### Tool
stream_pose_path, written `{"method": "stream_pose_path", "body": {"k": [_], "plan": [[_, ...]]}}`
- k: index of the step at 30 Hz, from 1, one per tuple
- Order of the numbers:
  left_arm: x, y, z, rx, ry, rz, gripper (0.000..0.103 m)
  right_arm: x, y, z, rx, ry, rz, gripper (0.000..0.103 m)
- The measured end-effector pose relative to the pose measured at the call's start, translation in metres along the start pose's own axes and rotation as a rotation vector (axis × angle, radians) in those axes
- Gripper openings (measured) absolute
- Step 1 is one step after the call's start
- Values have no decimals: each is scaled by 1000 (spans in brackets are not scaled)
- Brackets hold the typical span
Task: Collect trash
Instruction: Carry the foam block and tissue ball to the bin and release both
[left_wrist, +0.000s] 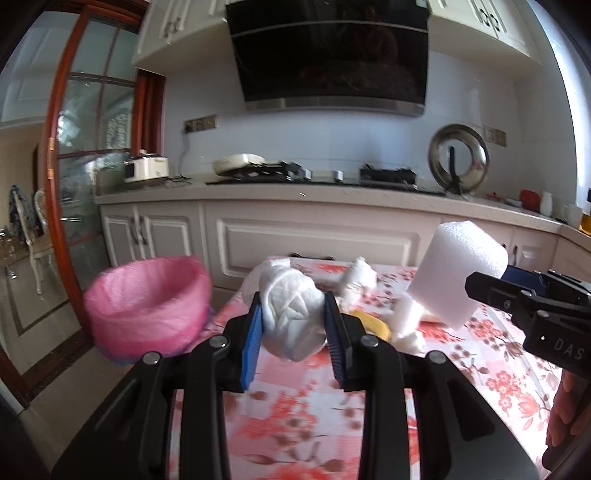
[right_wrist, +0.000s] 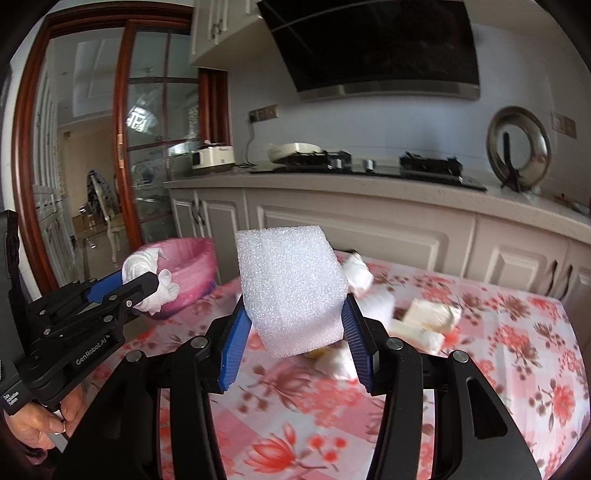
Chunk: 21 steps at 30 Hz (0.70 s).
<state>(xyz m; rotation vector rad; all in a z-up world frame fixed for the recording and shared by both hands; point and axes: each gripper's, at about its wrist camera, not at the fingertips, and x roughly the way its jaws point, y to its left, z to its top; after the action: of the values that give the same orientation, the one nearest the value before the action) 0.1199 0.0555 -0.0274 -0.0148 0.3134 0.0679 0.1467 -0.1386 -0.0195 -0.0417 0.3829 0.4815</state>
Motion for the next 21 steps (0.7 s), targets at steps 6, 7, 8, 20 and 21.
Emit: {"method": "stream_pose_path", "body": {"k": [6,7,8,20,21], "plan": [[-14,43,8,-19,-16,56,31,19,40,16,-45,-4,70,48],[-15,50,9,-16,-16,65,31,24,46,19,-53,-1,82,48],[-14,57,10,-14,-15,77,31,31,52,22,-59,5,97,48],[31,178,33,-56,31,184,31,144,122,67,-12,82,255,48],[36,187,35,-64,33,190,31,154,126,71,-10,87,262,48]]}}
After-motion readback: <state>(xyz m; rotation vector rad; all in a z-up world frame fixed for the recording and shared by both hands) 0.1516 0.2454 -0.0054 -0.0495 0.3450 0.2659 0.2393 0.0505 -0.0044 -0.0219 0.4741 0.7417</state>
